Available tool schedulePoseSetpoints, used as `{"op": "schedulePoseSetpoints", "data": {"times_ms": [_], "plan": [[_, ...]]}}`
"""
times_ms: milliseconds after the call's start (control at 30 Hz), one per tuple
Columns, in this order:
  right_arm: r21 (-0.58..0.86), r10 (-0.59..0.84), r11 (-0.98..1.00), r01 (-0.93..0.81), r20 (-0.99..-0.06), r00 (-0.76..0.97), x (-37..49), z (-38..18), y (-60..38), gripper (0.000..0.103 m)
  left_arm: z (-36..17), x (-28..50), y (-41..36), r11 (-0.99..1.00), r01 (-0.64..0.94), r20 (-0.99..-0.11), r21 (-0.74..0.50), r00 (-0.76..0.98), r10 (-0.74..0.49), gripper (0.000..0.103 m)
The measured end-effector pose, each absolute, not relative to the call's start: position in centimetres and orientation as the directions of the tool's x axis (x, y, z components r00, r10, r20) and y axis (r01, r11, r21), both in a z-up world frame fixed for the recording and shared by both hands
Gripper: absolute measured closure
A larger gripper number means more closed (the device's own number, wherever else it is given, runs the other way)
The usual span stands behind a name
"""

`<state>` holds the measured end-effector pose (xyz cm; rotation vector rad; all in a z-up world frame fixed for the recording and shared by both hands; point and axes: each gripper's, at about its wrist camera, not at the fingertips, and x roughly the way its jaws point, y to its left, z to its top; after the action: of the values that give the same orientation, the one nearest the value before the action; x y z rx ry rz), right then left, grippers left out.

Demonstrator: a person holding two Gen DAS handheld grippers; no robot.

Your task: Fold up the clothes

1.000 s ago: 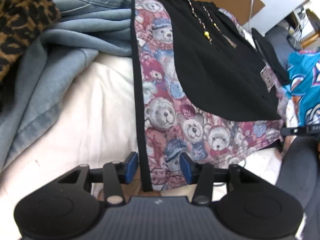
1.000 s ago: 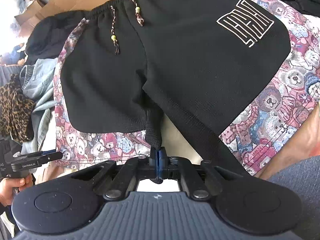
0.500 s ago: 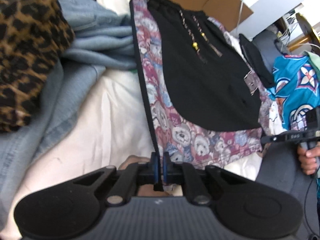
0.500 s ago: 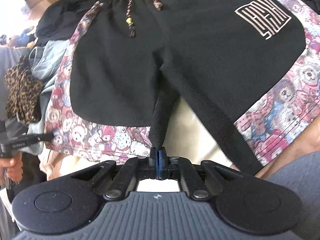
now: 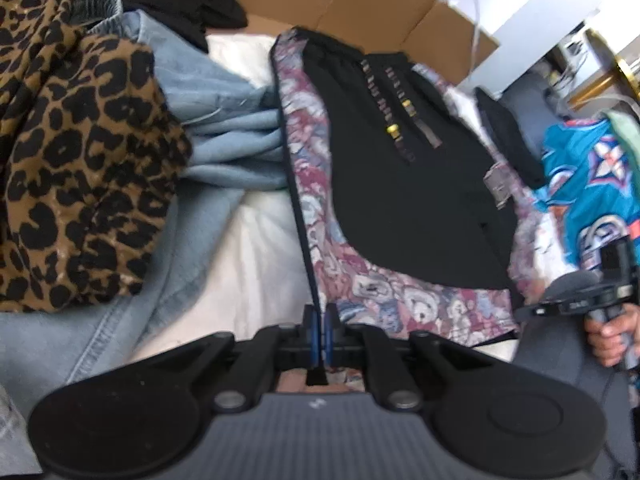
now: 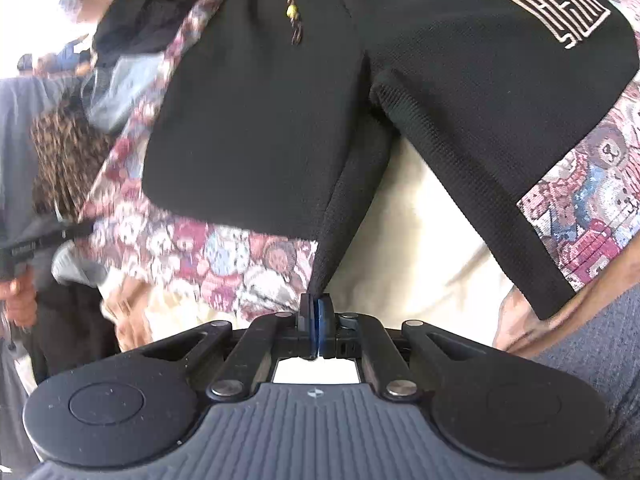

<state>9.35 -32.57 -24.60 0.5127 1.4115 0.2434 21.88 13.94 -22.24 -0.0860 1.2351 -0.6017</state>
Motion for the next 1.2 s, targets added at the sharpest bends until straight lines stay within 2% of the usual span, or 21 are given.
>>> {"op": "schedulePoseSetpoints", "data": {"times_ms": [67,133,200,333,400,633,667,733,833,867,933,1000,1100,1200], "plan": [[0.426,0.411,0.895,0.134,-0.903,0.125,9.3,-25.0,-32.3,0.087,-23.9,22.1,13.4,0.871,0.363,-0.895,-0.332,0.171,-0.413,0.095],[0.418,0.402,0.9,0.128,-0.906,0.133,9.2,-25.0,-32.4,0.065,-25.1,22.2,13.0,0.88,0.358,-0.916,-0.311,0.133,-0.378,0.092],[0.436,0.416,0.89,0.134,-0.897,0.15,9.2,-24.9,-32.7,0.062,-25.7,22.2,12.9,0.886,0.358,-0.924,-0.295,0.129,-0.36,0.088],[0.468,0.443,0.866,0.175,-0.881,0.165,9.5,-25.5,-32.7,0.055,-25.9,22.5,13.1,0.894,0.333,-0.919,-0.299,0.153,-0.364,0.07],[0.471,0.448,0.859,0.202,-0.881,0.15,9.7,-26.4,-32.3,0.055,-26.0,22.8,13.0,0.898,0.324,-0.917,-0.297,0.166,-0.363,0.066],[0.487,0.465,0.832,0.267,-0.874,0.144,9.9,-28.7,-31.2,0.057,-27.8,22.6,12.8,0.905,0.316,-0.926,-0.286,0.152,-0.345,0.066],[0.487,0.466,0.833,0.263,-0.874,0.14,9.9,-28.8,-31.0,0.061,-28.1,22.5,12.7,0.904,0.318,-0.928,-0.285,0.145,-0.344,0.066],[0.484,0.469,0.842,0.24,-0.875,0.119,9.8,-29.0,-30.6,0.083,-28.6,22.2,12.2,0.902,0.334,-0.933,-0.272,0.139,-0.332,0.066],[0.477,0.466,0.856,0.199,-0.879,0.1,9.6,-29.0,-29.8,0.094,-28.7,22.2,12.0,0.902,0.343,-0.934,-0.261,0.148,-0.326,0.066],[0.473,0.463,0.861,0.187,-0.881,0.095,9.6,-29.0,-29.6,0.095,-28.6,22.3,12.0,0.903,0.34,-0.933,-0.263,0.15,-0.327,0.066],[0.457,0.451,0.875,0.162,-0.889,0.076,9.5,-28.9,-29.0,0.098,-28.6,22.2,12.1,0.906,0.336,-0.934,-0.257,0.154,-0.322,0.075],[0.434,0.432,0.891,0.13,-0.901,0.049,9.4,-28.9,-28.3,0.101,-28.6,22.2,12.2,0.907,0.336,-0.936,-0.252,0.152,-0.317,0.078],[0.417,0.414,0.904,0.099,-0.909,0.049,9.1,-28.6,-28.0,0.101,-28.4,21.9,12.2,0.9,0.35,-0.936,-0.259,0.139,-0.324,0.089],[0.418,0.413,0.902,0.107,-0.908,0.072,8.9,-28.2,-28.3,0.098,-27.5,21.5,12.2,0.887,0.375,-0.929,-0.269,0.143,-0.342,0.092]]}}
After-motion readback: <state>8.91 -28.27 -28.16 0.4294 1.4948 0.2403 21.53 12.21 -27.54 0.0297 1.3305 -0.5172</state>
